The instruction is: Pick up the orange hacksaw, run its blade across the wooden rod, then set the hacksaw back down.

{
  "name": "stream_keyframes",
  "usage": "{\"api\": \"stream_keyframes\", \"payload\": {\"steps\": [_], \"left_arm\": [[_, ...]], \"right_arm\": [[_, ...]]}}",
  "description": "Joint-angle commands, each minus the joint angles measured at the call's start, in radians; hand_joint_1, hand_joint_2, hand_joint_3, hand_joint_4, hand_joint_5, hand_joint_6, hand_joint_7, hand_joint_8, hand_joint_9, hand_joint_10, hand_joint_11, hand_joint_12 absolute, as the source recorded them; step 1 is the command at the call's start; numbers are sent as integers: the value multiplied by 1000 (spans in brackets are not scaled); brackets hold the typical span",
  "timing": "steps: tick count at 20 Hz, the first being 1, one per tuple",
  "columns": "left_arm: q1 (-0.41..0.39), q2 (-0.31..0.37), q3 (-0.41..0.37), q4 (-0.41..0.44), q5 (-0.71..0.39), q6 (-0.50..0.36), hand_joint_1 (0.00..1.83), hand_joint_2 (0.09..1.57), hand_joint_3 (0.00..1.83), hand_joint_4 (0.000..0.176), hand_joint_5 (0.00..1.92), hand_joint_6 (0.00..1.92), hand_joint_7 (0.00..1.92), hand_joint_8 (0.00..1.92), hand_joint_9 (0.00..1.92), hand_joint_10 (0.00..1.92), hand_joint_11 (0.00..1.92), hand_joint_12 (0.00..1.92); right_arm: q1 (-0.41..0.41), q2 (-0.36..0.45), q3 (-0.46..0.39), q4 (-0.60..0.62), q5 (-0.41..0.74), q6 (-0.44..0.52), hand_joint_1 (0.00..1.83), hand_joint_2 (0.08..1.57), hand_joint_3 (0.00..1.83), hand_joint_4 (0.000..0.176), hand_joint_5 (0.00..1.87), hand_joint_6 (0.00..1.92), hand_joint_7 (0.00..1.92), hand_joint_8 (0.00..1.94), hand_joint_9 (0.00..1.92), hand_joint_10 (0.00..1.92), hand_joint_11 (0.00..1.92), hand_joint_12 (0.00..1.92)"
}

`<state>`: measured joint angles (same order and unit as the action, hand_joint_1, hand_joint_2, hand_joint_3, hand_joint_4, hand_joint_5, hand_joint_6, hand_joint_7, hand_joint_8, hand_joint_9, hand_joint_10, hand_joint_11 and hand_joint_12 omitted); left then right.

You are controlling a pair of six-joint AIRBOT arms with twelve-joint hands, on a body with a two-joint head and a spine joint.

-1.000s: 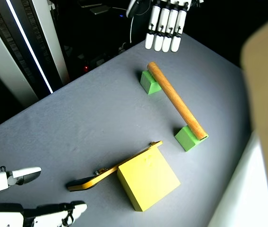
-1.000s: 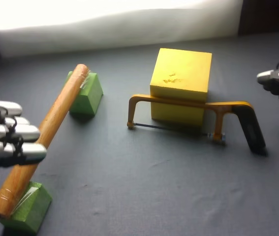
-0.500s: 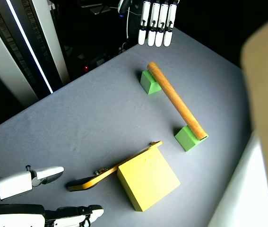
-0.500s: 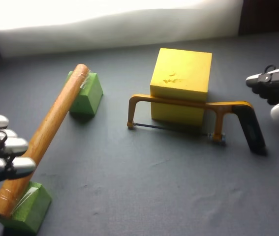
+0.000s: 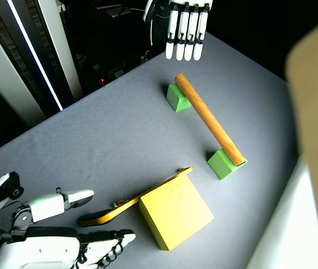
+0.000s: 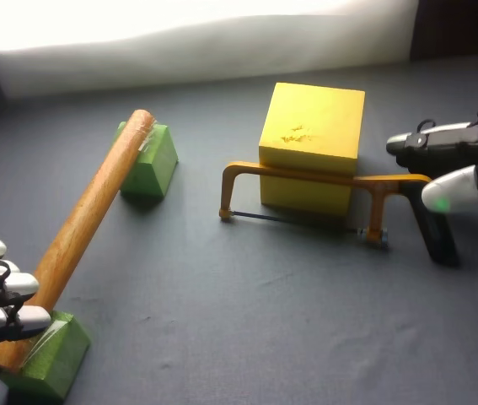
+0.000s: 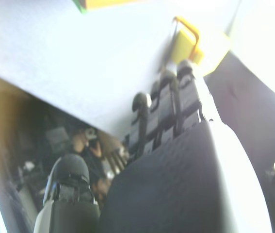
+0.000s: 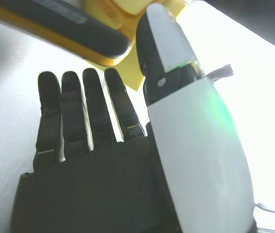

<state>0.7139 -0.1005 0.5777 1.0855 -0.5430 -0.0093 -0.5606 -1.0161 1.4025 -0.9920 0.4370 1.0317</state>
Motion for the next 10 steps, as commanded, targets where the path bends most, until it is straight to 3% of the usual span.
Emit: {"api": "stream_keyframes", "payload": {"steps": [1, 4, 7, 10], "left_arm": [[-4, -4, -2, -55, 8, -4, 0, 1235, 0, 0, 140, 6, 86, 11, 99, 11, 61, 72], [8, -29, -2, -77, 84, -4, 0, 1236, 0, 0, 130, 3, 81, 6, 99, 9, 45, 69], [22, -55, -1, -82, 104, -4, 0, 1239, 1, 0, 132, 6, 69, 4, 76, 3, 31, 69], [33, -75, -7, -82, 126, -4, 0, 1241, 0, 0, 139, 0, 82, 0, 83, 0, 23, 96]], "right_arm": [[-3, 6, 6, 92, 63, -35, 662, 1216, 1, 0, 73, 3, 123, 3, 159, 4, 0, 564], [-18, -10, 33, 137, 114, -71, 670, 1179, 0, 0, 93, 6, 143, 8, 186, 8, 0, 682], [-26, -16, 40, 167, 138, -89, 664, 1209, 2, 0, 79, 0, 126, 0, 158, 1, 0, 594], [-68, -25, 40, 290, 188, -171, 629, 1231, 4, 0, 82, 1, 129, 0, 171, 1, 0, 611]]}}
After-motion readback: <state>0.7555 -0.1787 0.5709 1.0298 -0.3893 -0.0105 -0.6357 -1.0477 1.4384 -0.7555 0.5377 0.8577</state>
